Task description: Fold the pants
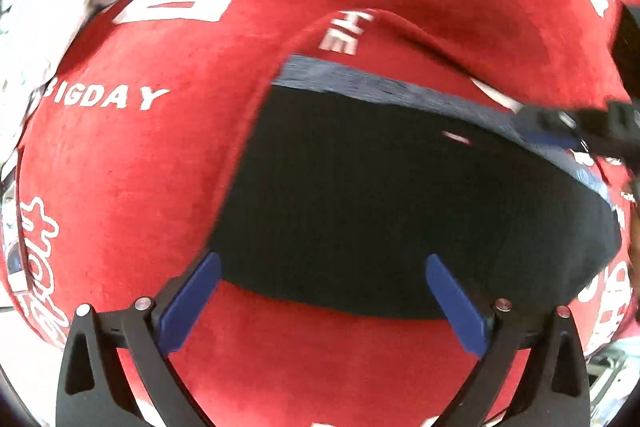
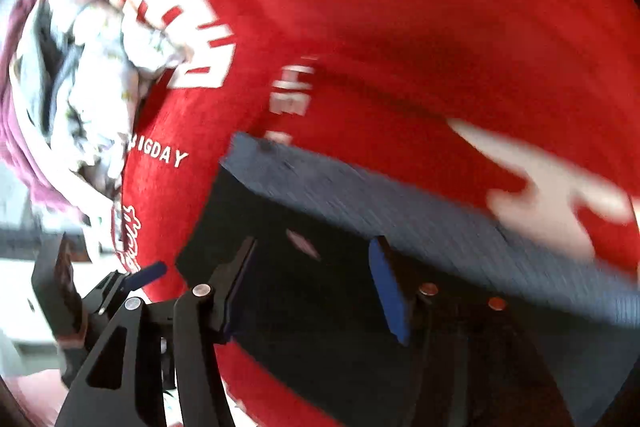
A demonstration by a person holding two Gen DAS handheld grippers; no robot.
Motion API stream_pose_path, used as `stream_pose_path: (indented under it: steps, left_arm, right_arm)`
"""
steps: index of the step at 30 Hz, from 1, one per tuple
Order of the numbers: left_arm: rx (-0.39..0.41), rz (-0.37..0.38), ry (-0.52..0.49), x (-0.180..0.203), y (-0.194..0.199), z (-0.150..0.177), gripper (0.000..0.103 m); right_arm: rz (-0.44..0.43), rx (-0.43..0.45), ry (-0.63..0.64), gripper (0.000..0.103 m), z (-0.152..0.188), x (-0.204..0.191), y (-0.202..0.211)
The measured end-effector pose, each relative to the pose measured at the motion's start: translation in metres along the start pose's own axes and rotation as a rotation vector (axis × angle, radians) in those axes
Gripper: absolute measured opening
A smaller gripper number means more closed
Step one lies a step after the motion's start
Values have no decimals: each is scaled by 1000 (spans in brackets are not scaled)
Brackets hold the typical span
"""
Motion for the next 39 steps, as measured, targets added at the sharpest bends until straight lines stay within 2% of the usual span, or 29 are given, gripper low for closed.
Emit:
stream_pose_path:
  steps: [3, 10, 15, 20, 24, 31, 36, 39]
  left_arm:
    - [-32, -32, -46, 30, 2, 5, 103]
    - [-80, -85, -157, 109, 15, 27, 103]
    - [-111, -78, -229, 176, 19, 49, 103]
    - [-150, -74, -294, 244, 21, 73, 103]
    - [-159, -85, -345, 300, 20, 85, 103]
    - [-154, -113, -374, 370, 14, 90, 103]
    - [-128, -124, -373, 411, 10, 80, 103]
    - [-82, -136, -375, 434, 7, 67, 103]
  right_arm:
    - [-16, 34, -126, 70, 39, 40, 37]
    - [-25, 75, -292, 74, 116, 103, 87]
    - [-40, 107, -413, 74, 165, 153, 117]
    - [-24, 135, -470, 74, 204, 202, 149]
    - [-25, 163, -512, 74, 225, 241, 174]
    - [-13, 230, -592, 74, 253, 319, 223]
    - [13, 275, -641, 74, 266, 369, 251]
    - [18, 317, -695, 74, 274, 400, 265]
Point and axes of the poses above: each gripper's, at about its wrist camera, not at the fingertips, and y roughly against the way its jaws point, x to its right, z to its underside, the point moved 10 cm from there along -y, roughly the way its jaws point, and after that the axes turned 5 degrees about -z, right-handed, at the moved point
